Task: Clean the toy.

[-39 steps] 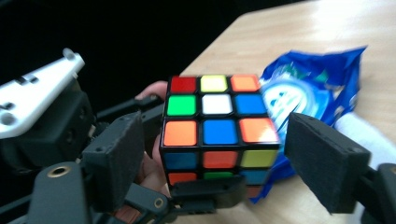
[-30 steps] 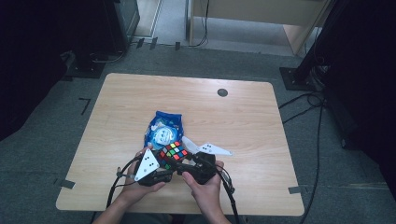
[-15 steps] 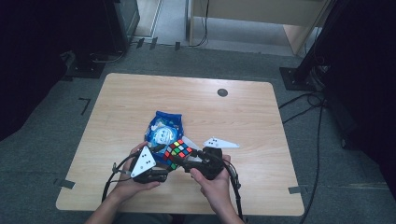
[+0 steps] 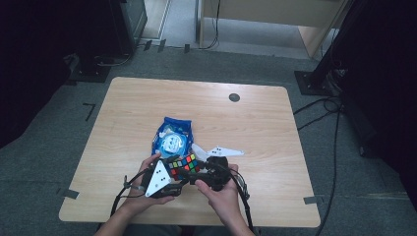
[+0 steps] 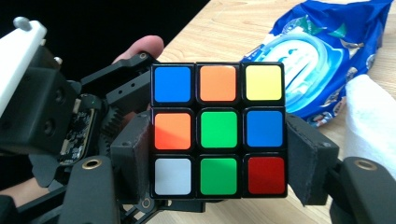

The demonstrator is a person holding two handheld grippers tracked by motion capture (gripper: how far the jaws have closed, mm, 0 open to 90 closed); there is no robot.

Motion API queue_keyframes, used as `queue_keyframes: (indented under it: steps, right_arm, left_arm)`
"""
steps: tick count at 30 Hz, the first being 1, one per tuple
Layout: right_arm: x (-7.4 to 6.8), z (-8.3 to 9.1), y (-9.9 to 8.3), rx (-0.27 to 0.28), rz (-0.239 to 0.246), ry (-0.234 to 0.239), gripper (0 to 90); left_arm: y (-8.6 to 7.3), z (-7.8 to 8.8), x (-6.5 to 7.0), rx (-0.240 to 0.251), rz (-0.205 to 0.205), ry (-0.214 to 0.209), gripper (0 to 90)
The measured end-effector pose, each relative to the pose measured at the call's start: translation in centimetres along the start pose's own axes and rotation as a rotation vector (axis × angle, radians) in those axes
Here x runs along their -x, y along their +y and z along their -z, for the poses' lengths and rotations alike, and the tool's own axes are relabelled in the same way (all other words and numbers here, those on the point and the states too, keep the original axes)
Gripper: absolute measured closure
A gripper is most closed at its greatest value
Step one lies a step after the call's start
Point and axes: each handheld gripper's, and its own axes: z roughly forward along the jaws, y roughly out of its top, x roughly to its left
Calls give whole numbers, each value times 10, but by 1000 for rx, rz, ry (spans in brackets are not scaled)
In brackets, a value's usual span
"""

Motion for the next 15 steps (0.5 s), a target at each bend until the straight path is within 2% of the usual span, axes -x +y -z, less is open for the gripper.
queue_keyframes:
  steps: [1,4,8,11,12,15]
  right_arm:
    - [1,0,0,0,1,1,342]
    - [5,0,1,-2,-3,20,341]
    - [11,8,3,40,5,40,371]
    - [21,12,3,70,19,-34,378]
    - [25,11,1,66,33,-77,385]
    - [42,-2,-10,24,82,-270,409]
  left_arm:
    - [0,0,1,-2,-6,10,330]
    - [-1,0,-3,-11,22,26,336]
    - [-6,2,-18,-24,96,78,336]
    - [-10,6,-30,-27,154,110,336]
    - [-11,7,-33,-30,163,114,336]
    - [-12,8,-35,-32,175,117,336]
